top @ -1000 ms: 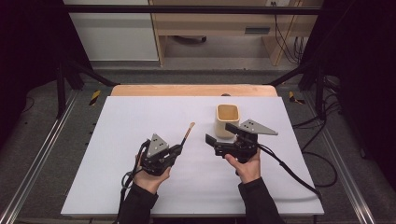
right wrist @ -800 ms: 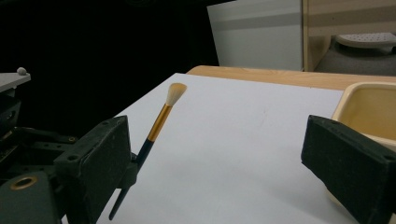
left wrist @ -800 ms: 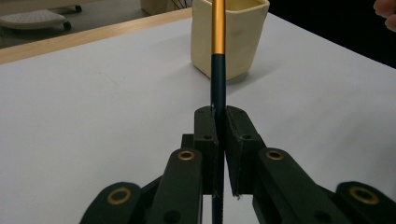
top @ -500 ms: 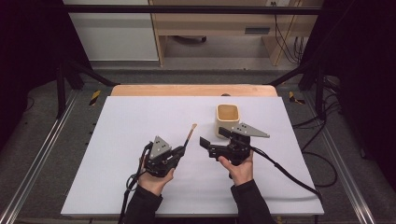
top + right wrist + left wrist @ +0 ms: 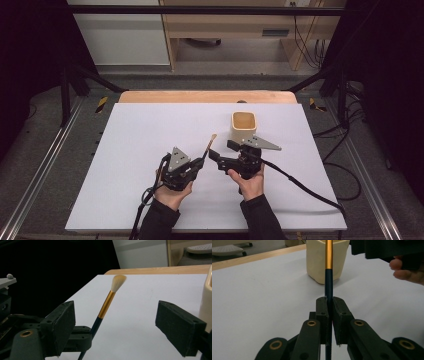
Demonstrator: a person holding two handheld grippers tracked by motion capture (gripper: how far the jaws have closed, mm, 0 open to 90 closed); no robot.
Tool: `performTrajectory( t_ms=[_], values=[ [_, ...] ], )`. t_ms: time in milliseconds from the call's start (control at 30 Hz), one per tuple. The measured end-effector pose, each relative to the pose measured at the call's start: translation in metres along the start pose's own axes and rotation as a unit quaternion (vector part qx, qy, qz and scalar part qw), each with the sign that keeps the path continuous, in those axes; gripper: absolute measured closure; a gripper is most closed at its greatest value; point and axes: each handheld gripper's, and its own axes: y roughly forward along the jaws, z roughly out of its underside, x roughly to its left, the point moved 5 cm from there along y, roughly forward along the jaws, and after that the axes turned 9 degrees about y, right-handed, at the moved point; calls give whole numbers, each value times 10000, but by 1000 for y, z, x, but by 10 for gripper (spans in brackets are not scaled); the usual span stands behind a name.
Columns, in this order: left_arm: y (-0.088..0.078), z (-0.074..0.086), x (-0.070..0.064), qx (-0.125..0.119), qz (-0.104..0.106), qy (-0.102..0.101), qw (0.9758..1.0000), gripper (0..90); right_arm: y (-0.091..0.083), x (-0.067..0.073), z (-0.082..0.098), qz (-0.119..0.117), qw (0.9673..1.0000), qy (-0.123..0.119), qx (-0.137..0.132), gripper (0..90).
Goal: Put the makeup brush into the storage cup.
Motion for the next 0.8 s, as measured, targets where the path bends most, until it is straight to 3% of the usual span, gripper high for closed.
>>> performTrajectory(
  t_ms=[500,800],
  values=[
    [6,-2,-9,-60,49,-37,10000,829,7,0,6,35,9995,290,-72,304],
    [7,-6,-12,-104,66,-27,9999,829,8,2,5,-23,9986,502,-165,436]
  ],
)
